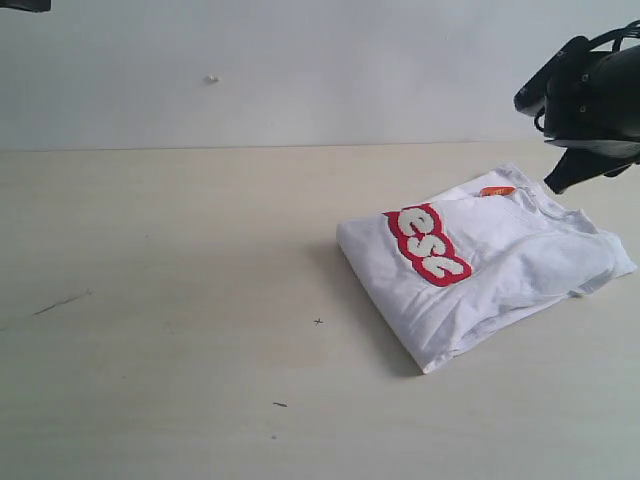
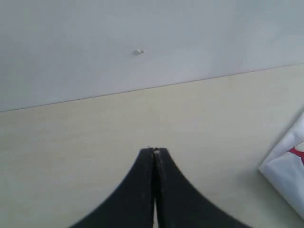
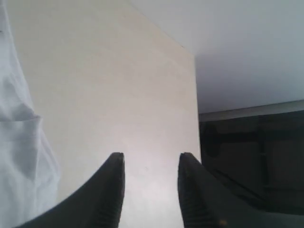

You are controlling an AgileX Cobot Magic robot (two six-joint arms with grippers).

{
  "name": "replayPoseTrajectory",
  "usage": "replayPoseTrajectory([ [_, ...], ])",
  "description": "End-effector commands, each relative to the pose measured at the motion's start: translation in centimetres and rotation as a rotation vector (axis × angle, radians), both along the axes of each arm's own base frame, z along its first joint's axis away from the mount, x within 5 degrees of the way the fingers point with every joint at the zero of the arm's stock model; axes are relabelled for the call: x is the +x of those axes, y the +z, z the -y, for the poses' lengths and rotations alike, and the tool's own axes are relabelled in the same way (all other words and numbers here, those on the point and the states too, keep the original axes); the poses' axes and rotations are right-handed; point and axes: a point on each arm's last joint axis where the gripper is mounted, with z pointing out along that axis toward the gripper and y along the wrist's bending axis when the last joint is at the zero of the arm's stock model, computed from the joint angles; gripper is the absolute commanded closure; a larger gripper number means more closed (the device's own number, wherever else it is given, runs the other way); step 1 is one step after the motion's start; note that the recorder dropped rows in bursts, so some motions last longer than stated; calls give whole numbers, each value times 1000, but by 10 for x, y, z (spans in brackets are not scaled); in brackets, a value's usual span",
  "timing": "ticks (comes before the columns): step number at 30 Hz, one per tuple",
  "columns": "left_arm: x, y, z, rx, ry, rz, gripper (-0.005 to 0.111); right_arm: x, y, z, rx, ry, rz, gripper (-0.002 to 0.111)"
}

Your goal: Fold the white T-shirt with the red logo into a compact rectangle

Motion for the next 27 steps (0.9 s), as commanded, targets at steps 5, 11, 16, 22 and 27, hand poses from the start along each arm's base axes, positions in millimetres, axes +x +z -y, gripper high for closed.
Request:
replayPoseTrajectory([
  [5, 0, 2, 0, -21, 1, 13, 107, 2, -23, -34, 423, 187, -120, 108],
  [11, -3, 1, 0, -15, 1, -8, 107, -3, -58, -54, 661, 204, -278, 108],
  [16, -10, 9, -2, -23, 1, 19, 107, -8, -95, -62, 780, 129, -379, 108],
  [22, -15, 17, -4, -32, 1, 48, 107, -16, -110, -103, 875, 188, -468, 108],
  [27, -15, 16, -4, -29, 1, 40, 107, -28, -105, -146, 915, 269, -505, 108],
])
